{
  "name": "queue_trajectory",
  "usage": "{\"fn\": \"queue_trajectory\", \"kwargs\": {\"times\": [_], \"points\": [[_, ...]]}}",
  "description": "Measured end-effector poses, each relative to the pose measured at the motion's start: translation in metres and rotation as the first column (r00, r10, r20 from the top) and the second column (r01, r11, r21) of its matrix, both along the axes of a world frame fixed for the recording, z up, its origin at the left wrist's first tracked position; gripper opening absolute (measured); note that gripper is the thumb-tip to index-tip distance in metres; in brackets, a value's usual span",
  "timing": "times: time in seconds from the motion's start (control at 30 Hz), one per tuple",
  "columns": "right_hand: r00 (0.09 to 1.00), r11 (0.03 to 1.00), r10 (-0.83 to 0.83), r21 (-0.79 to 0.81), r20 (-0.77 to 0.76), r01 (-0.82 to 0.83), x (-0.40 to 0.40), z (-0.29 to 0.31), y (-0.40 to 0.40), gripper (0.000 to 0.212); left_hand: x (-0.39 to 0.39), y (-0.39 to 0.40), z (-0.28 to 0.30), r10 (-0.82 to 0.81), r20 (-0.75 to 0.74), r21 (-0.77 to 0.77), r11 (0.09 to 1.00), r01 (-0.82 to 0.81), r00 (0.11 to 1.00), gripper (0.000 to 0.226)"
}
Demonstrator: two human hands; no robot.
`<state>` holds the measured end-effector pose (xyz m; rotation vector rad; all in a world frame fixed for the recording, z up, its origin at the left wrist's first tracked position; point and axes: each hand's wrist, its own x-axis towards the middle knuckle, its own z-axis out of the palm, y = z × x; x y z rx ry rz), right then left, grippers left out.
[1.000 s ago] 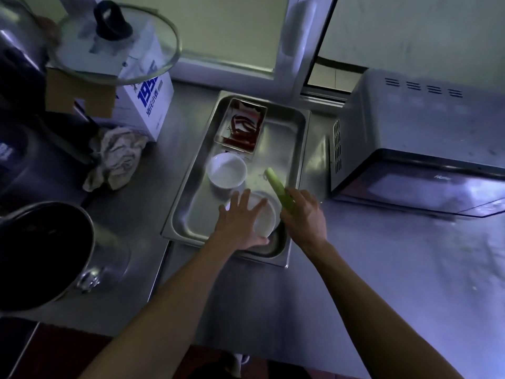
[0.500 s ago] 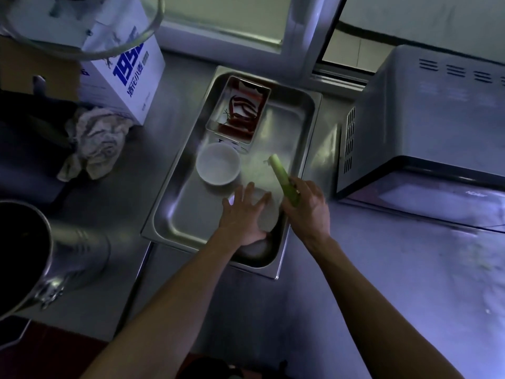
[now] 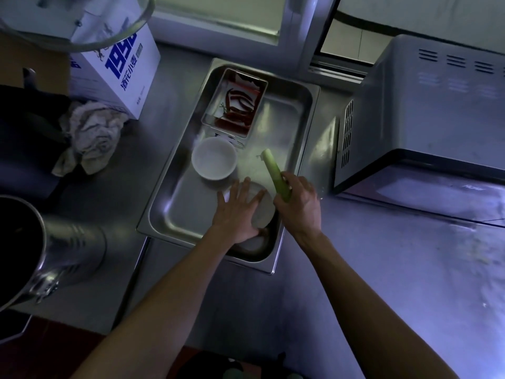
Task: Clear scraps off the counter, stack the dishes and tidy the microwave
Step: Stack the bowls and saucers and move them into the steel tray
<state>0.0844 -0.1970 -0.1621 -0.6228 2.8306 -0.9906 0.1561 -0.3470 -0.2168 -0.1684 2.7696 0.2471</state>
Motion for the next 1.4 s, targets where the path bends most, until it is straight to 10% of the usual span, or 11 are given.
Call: {"fn": "queue_trajectory", "kwargs": {"times": [0.5,1.4], "points": [[0.949,0.992,-0.124,0.021,0.289,0.123,0.048,-0.004,-0.057,0.051,0.066,-0.057,0.034,0.072,-0.138,0.021,0.997,-0.069,0.988,0.047],[0.982,0.962,-0.036,0.272,0.186,-0.016,0.073,-0.001,-0.05,0.047,0.079,-0.057,0.058,-0.024,-0.077,-0.027,0.999,0.021,0.997,0.053]]}}
